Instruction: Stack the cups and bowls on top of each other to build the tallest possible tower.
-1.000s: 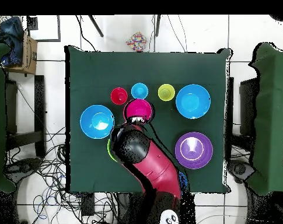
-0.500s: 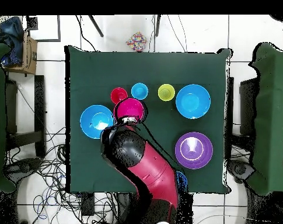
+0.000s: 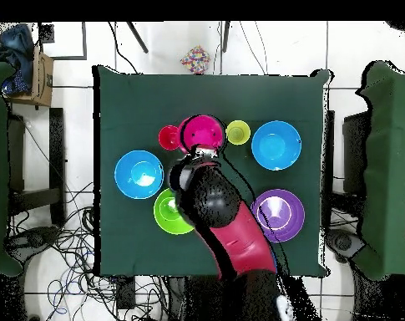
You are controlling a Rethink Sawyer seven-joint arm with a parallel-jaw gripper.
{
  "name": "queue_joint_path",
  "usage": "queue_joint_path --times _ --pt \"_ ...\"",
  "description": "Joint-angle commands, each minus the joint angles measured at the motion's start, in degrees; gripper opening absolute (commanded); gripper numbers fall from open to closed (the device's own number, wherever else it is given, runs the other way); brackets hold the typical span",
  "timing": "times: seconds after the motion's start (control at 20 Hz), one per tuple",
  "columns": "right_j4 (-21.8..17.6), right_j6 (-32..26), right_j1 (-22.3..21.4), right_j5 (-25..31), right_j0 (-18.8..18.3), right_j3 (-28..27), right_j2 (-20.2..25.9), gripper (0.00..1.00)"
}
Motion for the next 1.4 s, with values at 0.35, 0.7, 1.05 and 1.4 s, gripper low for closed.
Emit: queue_joint_path --times 0.35,0.7,1.05,1.4 --pt "-15.07 22.34 6.26 -17.39 -8.65 11.02 22.84 0.00" --pt "-5.42 15.39 3.32 -10.42 6.25 6.92 6.07 0.00" --pt "-7.29 20.43 2.75 -11.99 7.32 7.09 7.22 0.00" --pt "-11.40 21.14 0.78 -11.21 1.95 9.12 11.48 0.00"
